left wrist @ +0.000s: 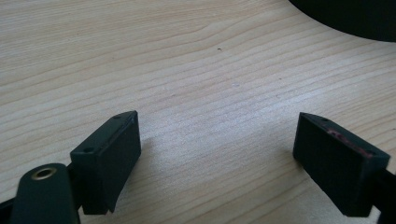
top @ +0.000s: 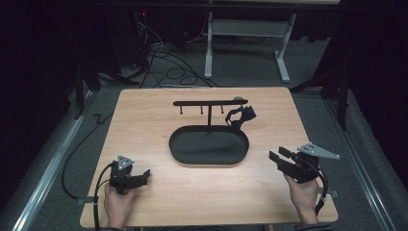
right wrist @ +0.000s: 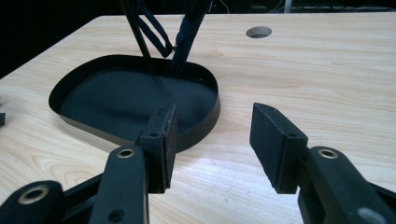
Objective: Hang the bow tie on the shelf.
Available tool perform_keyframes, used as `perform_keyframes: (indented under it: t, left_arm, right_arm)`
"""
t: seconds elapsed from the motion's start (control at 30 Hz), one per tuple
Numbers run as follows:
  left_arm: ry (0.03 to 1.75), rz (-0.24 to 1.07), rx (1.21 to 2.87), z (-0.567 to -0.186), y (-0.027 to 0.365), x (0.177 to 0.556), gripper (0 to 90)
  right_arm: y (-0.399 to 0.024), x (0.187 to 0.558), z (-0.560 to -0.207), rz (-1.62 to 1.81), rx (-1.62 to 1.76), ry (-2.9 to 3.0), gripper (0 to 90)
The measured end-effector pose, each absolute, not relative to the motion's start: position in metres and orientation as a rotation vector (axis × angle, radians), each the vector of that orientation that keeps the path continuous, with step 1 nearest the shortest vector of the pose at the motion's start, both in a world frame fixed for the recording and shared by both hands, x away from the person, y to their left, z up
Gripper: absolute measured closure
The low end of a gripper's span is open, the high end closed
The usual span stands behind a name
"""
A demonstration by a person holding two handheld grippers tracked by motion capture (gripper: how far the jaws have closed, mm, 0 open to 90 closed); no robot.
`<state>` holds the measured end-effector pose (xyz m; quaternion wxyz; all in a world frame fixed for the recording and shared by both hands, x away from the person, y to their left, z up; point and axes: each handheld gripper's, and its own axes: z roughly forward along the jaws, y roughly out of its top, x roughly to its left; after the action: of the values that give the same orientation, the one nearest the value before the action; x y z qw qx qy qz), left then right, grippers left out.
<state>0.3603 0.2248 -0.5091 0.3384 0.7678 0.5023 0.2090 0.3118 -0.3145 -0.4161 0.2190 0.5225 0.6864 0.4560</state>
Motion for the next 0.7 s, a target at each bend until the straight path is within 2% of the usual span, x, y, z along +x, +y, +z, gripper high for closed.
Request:
perform_keyframes:
  t: [0.7]
  left_arm:
    - [1.31,0.545,1.997,-0.509,0.225,0.36,15.6]
  right_arm:
    - [-0.306,0.32,-0.449,1.196,1.504,1.943,53.4]
